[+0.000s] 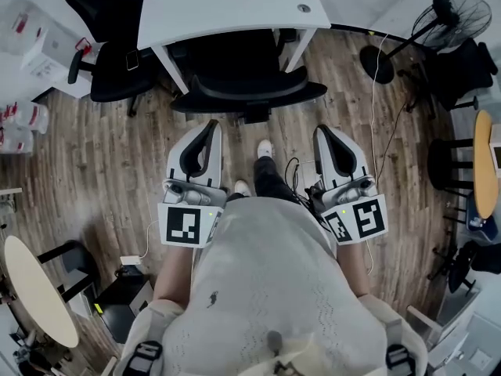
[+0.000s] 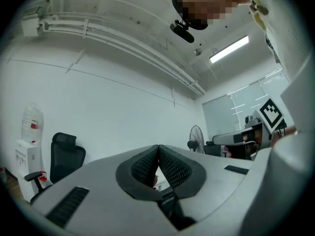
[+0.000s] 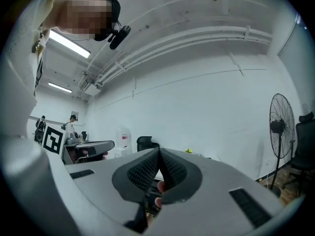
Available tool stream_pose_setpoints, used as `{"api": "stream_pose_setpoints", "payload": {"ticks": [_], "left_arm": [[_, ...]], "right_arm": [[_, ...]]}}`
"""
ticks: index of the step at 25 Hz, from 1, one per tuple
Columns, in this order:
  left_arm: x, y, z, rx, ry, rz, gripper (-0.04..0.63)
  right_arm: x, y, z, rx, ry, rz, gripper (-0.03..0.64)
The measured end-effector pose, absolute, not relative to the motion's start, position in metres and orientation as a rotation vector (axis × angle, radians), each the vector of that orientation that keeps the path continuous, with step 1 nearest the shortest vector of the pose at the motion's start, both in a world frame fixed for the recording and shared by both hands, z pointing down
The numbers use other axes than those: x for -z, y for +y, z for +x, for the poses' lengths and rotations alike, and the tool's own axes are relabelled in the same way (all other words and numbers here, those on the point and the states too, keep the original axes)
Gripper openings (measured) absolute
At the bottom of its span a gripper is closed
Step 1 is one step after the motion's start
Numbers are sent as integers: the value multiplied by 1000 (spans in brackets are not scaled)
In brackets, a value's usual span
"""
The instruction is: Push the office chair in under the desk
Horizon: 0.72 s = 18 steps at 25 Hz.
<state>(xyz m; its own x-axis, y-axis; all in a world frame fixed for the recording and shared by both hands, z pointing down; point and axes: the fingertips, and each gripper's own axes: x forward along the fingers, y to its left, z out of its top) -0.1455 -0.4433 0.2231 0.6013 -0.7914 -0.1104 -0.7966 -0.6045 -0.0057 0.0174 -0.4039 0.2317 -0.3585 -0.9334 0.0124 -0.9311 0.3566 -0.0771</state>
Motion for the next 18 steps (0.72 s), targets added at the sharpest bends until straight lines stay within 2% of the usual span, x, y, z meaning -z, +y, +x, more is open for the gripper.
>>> {"api": "stream_pose_setpoints", "payload": {"ticks": [6,18], "left_arm": [[-192,-437,-145,-197,1358,-2758,21],[-202,-423,-156,-157,1407,-2758,21]], "right_arm": [[-197,-395,28,37,2545,-1736,8],[-190,-388,23,53,2544,-1713,6]]}}
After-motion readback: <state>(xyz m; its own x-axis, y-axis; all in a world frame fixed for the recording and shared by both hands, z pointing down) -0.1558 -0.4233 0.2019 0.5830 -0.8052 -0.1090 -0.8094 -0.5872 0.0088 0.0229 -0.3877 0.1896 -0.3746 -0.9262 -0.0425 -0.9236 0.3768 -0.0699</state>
